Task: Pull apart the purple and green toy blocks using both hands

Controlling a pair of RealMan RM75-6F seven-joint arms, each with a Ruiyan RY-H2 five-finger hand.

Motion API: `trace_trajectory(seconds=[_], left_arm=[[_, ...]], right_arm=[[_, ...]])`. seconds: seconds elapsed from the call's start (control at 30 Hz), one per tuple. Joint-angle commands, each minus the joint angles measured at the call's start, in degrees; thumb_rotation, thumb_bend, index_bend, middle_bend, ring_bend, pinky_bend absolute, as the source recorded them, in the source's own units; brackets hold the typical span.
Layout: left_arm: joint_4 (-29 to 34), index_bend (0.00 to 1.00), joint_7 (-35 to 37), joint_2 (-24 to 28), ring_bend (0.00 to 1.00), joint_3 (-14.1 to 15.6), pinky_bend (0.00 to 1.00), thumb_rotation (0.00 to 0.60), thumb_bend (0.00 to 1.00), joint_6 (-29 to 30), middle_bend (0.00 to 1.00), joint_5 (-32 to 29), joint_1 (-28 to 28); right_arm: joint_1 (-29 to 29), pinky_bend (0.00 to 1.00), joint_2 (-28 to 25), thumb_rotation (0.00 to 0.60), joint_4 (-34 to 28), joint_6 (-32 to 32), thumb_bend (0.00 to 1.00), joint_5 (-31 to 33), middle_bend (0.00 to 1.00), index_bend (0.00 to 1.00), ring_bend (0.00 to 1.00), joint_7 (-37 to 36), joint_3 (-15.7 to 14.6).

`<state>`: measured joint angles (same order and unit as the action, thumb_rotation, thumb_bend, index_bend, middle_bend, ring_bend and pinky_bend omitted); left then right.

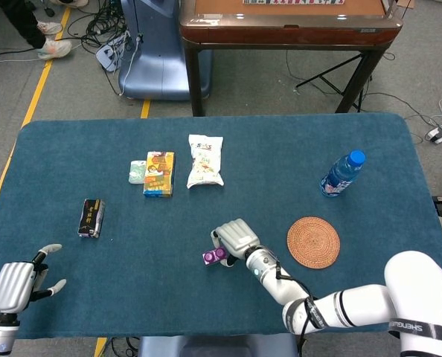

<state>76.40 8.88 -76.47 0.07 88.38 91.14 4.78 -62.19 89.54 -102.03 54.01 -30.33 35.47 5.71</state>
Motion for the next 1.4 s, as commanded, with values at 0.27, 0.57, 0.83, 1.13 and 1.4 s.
trace_trajectory(seconds=[0.27, 0.57, 0.83, 1.13, 1.4], left_arm=[[7.05, 0.35, 4.66, 3.77, 0.85, -1.16, 1.0, 0.6, 0.07, -3.2, 0.89, 1.3, 3.83], [17.86, 0.36, 3.5, 7.45, 0.88, -5.38, 1.0, 0.6, 0.07, -9.46, 0.91, -0.32, 10.28], [27.72, 0.35, 2.46, 9.01, 0.91, -11.66, 1.0, 0.6, 0.07, -17.26, 0.94, -5.32, 18.15], [34.66, 0.29, 3.35, 8.22, 0.91, -19.31, 1.0, 0.6, 0.07, -23.44, 0.95, -15.15, 25.72], [37.68, 0.29, 3.92, 7.7, 0.95, -20.93, 1.0, 0.6, 0.07, -26.0, 1.0, -19.95, 28.63]], right_arm=[[3.99, 1.0, -9.26, 0.6, -6.33, 1.18, 0.36, -4.96, 1.0, 0.6, 1.0, -6.71, 2.25], [7.34, 1.0, -18.23, 0.6, -11.27, 2.08, 0.38, -9.11, 1.0, 0.61, 1.0, -12.57, 5.01], [8.57, 1.0, -23.44, 0.6, -14.6, 3.47, 0.39, -10.97, 1.0, 0.61, 1.0, -16.86, 9.21], [7.5, 1.0, -25.87, 0.6, -15.19, 0.98, 0.4, -9.44, 1.0, 0.61, 1.0, -20.87, 12.81], [5.86, 1.0, -26.16, 0.6, -16.0, -0.45, 0.4, -8.99, 1.0, 0.61, 1.0, -22.32, 14.47]])
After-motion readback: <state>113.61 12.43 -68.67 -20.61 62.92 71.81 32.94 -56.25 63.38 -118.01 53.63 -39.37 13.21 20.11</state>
